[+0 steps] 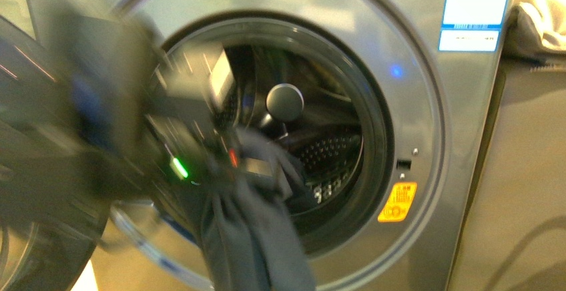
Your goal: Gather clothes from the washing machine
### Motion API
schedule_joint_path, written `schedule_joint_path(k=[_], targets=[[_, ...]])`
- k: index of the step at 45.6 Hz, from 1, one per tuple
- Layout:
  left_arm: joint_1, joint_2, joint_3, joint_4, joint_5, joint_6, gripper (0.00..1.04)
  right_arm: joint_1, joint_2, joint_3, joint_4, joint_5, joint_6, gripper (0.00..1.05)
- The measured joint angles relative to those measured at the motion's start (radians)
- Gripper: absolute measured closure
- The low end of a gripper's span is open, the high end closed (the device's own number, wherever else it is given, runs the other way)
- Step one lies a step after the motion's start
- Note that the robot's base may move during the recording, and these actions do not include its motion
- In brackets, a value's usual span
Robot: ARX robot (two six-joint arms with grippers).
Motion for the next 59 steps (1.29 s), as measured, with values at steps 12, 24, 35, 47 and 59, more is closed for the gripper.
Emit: schedule_joint_path(k=[12, 24, 35, 47, 59], targets=[[-0.065, -0.191, 0.168, -0.222, 0.103, -0.053, 0.95, 0.000, 0.000, 0.000, 0.000, 0.000, 0.000, 0.08], [-0.143, -0.194, 0.377, -0.347, 0.138, -0.063, 0.95, 0.000, 0.000, 0.000, 0.000, 0.000, 0.000, 0.08], [-0.240, -0.135, 0.597, -0.479, 0.166, -0.060, 0.95, 0.000, 0.000, 0.000, 0.000, 0.000, 0.000, 0.08], [-0.280, -0.026, 0.860, -0.587, 0.175, -0.068, 0.95, 0.000, 0.000, 0.000, 0.000, 0.000, 0.000, 0.08], [-0.289, 0.056, 1.122, -0.706, 0.156, -0.068, 0.95, 0.000, 0.000, 0.000, 0.000, 0.000, 0.000, 0.08]])
